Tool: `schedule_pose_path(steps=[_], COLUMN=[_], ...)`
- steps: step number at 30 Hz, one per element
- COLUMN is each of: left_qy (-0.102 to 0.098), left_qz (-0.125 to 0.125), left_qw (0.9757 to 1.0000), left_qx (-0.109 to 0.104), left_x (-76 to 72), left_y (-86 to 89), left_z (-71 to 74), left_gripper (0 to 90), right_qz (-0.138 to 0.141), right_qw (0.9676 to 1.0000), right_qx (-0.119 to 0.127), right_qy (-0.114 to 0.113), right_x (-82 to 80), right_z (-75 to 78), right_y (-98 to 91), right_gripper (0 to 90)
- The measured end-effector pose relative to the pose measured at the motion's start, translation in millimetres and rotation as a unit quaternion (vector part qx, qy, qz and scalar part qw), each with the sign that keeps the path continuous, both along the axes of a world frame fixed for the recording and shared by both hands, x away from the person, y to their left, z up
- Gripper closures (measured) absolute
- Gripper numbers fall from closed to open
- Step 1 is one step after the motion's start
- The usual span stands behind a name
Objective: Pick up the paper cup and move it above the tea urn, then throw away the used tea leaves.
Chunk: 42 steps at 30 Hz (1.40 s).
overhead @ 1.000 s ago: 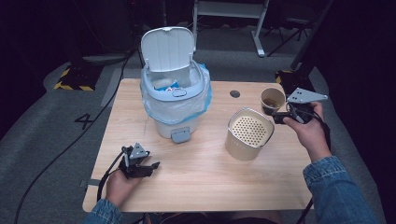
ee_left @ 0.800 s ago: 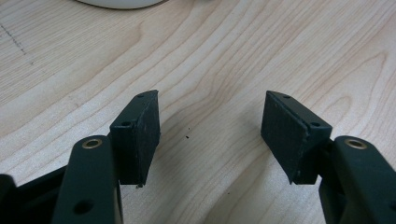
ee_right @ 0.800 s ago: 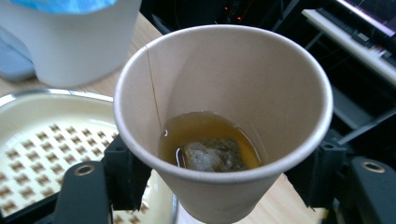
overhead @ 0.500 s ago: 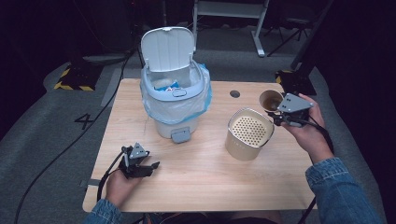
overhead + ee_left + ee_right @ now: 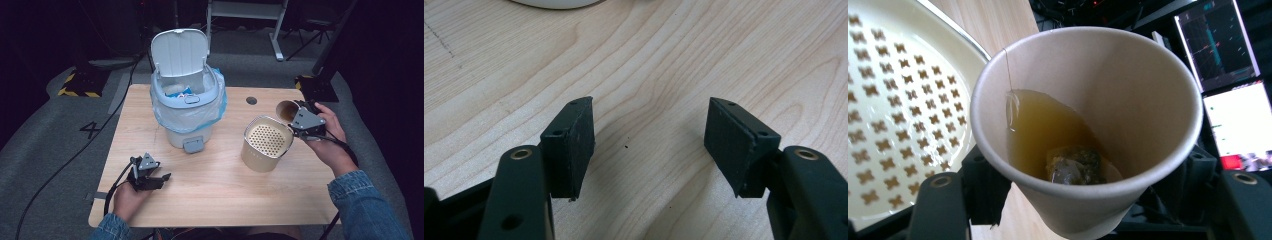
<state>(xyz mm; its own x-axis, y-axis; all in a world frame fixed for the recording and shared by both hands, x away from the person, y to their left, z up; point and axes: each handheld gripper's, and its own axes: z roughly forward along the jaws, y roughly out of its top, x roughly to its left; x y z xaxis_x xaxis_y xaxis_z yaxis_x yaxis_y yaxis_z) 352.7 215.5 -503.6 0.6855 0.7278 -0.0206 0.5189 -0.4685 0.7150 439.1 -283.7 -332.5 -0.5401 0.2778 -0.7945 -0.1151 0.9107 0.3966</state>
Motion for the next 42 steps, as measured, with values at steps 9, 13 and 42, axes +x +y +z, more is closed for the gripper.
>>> schedule_pose_path(steps=[9,13,42], left_qy=[0.0,-0.002,0.0], left_qz=[0.001,0.0,0.004], left_qw=[1.0,1.0,1.0], left_qx=[0.0,0.004,-0.001], left_x=[0.0,0.0,0.7], left_y=[0.0,0.6,0.6], left_z=[-0.1,0.3,-0.1], left_gripper=[37.1,37.1,37.1], right_qz=[0.005,0.01,0.034], right_qw=[0.9963,0.9925,0.9045], right_qx=[-0.075,-0.106,-0.37], right_qy=[-0.043,-0.06,-0.209], right_x=[-5.6,-7.9,-28.5], right_z=[-2.2,-4.4,-15.6], right_y=[6.9,9.9,34.9], right_gripper=[32.9,32.8,32.8])
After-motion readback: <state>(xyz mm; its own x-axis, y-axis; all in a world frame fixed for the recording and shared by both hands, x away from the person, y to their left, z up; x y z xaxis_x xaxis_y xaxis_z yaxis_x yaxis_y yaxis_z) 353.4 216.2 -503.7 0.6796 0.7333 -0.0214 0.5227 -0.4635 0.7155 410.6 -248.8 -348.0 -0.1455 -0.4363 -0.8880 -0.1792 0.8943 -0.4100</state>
